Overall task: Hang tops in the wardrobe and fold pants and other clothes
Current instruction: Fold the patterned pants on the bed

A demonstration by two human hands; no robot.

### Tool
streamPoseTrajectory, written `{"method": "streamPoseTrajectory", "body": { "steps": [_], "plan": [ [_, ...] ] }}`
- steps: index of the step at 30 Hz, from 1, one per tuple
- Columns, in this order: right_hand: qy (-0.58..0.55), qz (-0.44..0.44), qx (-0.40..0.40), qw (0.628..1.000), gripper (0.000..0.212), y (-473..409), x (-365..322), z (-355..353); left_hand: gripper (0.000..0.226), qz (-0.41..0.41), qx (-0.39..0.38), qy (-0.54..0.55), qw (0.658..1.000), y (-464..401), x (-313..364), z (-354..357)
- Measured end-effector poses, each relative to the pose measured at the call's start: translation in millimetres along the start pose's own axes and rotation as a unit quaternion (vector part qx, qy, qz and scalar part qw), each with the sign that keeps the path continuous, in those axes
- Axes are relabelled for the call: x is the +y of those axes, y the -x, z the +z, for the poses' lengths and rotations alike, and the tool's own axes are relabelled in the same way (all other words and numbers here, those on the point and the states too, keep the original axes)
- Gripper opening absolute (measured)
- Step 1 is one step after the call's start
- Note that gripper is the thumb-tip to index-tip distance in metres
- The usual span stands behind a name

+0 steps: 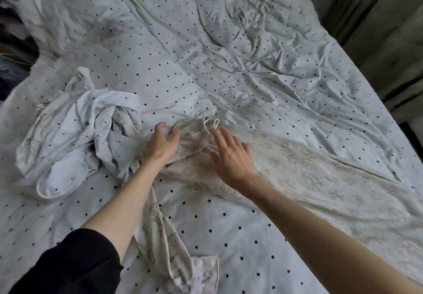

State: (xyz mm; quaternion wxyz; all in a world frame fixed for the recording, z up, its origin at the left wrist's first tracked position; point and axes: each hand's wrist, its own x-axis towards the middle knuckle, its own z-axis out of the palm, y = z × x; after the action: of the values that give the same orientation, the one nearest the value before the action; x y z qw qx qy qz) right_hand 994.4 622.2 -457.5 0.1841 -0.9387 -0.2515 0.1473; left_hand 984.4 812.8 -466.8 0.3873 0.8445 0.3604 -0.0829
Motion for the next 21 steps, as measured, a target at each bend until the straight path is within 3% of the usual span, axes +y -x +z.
{"method": "streamPoseTrajectory", "body": {
  "steps": [2,6,9,12,15,18,21],
  "plan": [
    [0.028,-0.008,0.009,1.000,0.070,-29,-2,-4,0.056,0.095,-0.045,0.010,0.994,0,-7,1],
    [0.139,-0.047,-0.064,0.987,0.074,-73,5,-5,0.067,0.281,-0.026,-0.181,0.942,5,-26,5],
    [0.148,-0.090,-0.059,0.983,0.051,-83,6,-4,0.059,0.311,0.023,-0.202,0.928,9,-25,12],
    [0.122,-0.162,0.011,0.979,0.032,-79,1,-17,0.029,0.322,0.081,-0.127,0.935,10,-15,9],
    [0.083,-0.261,0.076,0.959,0.034,-57,-10,-21,0.037,0.355,0.109,-0.047,0.927,20,-20,-7],
    [0.058,-0.271,0.039,0.960,0.033,-31,-14,-8,0.042,0.385,0.009,-0.087,0.919,36,-40,-13],
    [0.027,-0.196,-0.038,0.979,0.043,-12,-7,7,0.039,0.275,-0.114,0.007,0.955,42,-52,-17]
  ]
}}
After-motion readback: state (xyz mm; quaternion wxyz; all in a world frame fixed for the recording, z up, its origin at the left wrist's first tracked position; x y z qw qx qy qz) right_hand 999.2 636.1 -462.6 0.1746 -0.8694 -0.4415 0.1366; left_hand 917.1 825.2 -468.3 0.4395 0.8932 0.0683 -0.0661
